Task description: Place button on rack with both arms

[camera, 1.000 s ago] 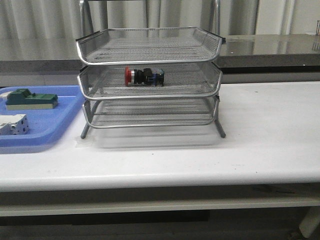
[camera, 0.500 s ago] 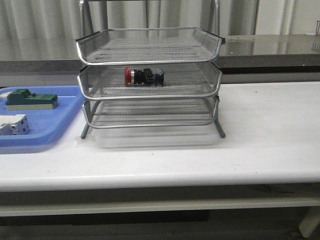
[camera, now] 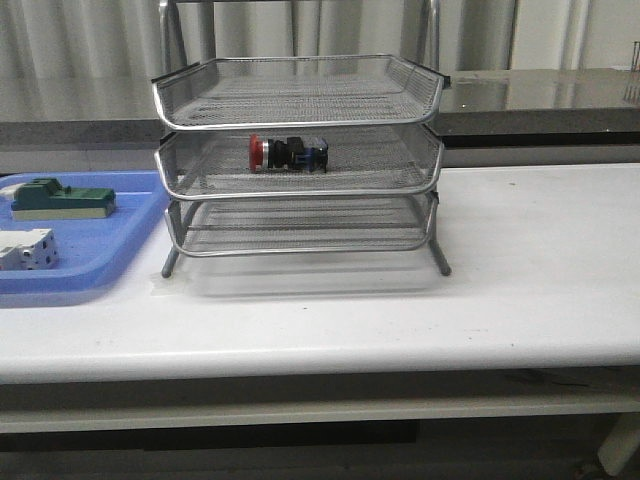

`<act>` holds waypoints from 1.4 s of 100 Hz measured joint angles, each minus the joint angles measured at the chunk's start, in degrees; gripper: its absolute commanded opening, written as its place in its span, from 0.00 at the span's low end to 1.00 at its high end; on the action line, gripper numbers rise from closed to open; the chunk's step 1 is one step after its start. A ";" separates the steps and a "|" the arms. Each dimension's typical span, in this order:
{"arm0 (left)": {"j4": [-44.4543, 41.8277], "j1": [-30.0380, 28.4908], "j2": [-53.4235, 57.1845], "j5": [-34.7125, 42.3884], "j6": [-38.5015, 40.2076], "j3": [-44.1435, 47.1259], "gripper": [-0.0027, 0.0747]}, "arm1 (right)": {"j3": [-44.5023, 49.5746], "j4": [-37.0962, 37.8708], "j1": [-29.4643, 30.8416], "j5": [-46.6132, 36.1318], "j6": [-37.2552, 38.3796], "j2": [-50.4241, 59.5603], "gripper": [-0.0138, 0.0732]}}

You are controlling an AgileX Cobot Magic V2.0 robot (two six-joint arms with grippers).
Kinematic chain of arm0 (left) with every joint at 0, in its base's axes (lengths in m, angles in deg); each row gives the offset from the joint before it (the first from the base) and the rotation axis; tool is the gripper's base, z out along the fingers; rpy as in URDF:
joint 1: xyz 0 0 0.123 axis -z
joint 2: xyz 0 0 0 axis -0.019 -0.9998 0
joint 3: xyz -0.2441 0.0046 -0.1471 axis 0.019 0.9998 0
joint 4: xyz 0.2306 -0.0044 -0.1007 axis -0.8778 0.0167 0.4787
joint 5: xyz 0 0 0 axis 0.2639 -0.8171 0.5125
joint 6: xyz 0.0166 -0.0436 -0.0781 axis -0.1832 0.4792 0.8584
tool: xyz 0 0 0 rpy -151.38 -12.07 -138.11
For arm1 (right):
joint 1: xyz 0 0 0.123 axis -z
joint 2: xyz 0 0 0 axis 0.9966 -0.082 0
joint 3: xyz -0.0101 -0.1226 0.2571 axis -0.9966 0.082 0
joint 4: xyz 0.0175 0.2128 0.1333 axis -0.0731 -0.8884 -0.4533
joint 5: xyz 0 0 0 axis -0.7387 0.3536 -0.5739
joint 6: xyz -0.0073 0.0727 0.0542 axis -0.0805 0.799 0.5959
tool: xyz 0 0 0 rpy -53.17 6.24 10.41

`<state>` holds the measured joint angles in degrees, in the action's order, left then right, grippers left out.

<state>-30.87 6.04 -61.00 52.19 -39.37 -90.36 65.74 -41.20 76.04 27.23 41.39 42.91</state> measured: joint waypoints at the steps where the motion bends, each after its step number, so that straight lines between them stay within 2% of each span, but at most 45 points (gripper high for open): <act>1: 0.00 0.00 0.00 0.00 0.00 0.00 0.04 | 0.25 0.13 0.00 -0.17 0.00 0.26 0.09; 35: 0.00 0.00 0.00 0.00 0.00 0.00 0.04 | 11.22 0.35 0.00 -4.76 1.31 12.73 0.09; 49: 0.00 0.00 0.00 0.00 0.00 0.00 0.04 | 13.86 0.47 0.00 -6.10 1.54 14.34 0.09; 140: 0.00 0.00 0.09 0.08 0.00 0.00 0.04 | 14.49 1.12 0.10 -8.93 2.28 14.31 0.09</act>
